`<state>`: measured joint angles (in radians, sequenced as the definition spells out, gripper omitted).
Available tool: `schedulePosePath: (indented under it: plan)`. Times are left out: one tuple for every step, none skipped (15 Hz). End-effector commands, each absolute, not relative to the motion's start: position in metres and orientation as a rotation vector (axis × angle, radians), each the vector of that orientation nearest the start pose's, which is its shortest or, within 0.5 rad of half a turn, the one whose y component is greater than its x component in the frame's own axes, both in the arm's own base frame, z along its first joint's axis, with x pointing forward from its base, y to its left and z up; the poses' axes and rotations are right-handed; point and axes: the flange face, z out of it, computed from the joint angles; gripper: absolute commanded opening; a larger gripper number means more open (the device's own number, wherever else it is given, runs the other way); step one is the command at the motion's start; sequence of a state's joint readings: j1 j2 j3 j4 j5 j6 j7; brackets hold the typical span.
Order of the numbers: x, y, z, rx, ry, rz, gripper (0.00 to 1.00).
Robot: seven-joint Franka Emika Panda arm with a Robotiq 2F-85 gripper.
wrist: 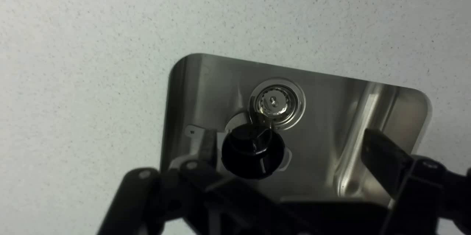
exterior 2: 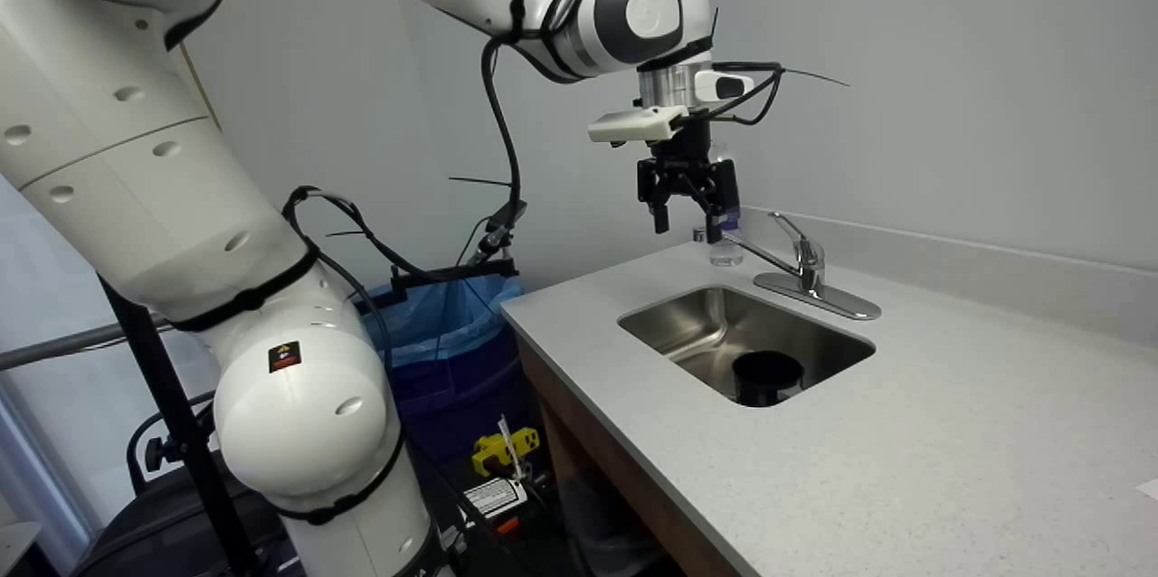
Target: Slide the faucet spout to the right
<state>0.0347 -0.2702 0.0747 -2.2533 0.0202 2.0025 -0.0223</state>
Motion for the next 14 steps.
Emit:
schedulePosePath:
  plan:
    - [0.488,0.072,0.482,-3.134,-0.243,-0.07,1.0]
    - [0.477,0.064,0.476,-3.134,-0.217,-0.044,1.0]
    - [0.48,0.067,0.477,-3.133,-0.226,-0.049,1.0]
    - [0.482,0.069,0.477,-3.132,-0.23,-0.052,1.0]
    - [0.484,0.069,0.477,-3.132,-0.232,-0.052,1.0]
    - [0.484,0.069,0.477,-3.131,-0.232,-0.053,1.0]
    - [0.484,0.069,0.478,-3.131,-0.232,-0.054,1.0]
    - [0.484,0.069,0.478,-3.131,-0.232,-0.054,1.0]
    - [0.484,0.069,0.478,-3.131,-0.232,-0.054,1.0]
    - [0.484,0.069,0.478,-3.131,-0.232,-0.054,1.0]
    - [0.484,0.069,0.478,-3.131,-0.232,-0.054,1.0]
    - [0.484,0.069,0.478,-3.131,-0.232,-0.054,1.0]
    - [0.484,0.069,0.478,-3.131,-0.232,-0.054,1.0]
    - [0.485,0.069,0.476,-3.139,-0.227,-0.058,1.0]
